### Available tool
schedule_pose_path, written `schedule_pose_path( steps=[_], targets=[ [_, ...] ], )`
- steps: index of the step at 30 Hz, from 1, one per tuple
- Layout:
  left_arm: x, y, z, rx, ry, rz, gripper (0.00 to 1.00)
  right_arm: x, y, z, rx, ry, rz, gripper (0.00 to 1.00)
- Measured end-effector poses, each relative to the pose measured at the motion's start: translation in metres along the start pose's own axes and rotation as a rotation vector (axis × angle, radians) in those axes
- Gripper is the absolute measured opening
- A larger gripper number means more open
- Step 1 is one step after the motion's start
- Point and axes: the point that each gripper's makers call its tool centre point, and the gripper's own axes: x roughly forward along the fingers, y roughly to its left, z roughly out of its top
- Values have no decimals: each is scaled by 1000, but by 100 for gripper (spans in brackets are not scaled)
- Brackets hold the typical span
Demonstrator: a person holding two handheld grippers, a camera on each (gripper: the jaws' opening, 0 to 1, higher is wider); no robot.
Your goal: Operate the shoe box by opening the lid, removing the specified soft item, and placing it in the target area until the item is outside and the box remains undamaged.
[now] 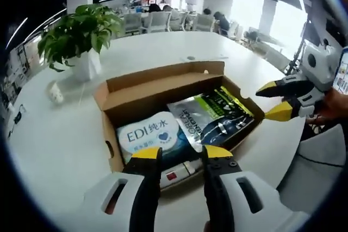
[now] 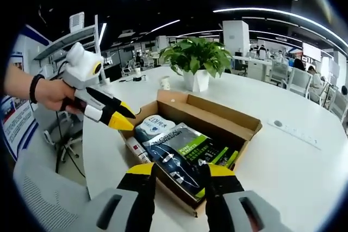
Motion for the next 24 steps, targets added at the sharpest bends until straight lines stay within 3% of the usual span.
schedule_pose_path(
  steps=[7,13,20,24],
  targets=[
    [20,-10,-1,-96,30,-29,29,-4,-1,-5,28,-7,-19,33],
    [35,-15,-9,-128,93,-41,28,-6,-2,-9,45,-18,-27,33],
    [49,-20,-11,-188,121,-64,26,-6,-7,-17,75,-15,-41,32],
    [57,-25,-12,-268,139,-87,25,-6,-9,-20,98,-16,-46,32]
  ],
)
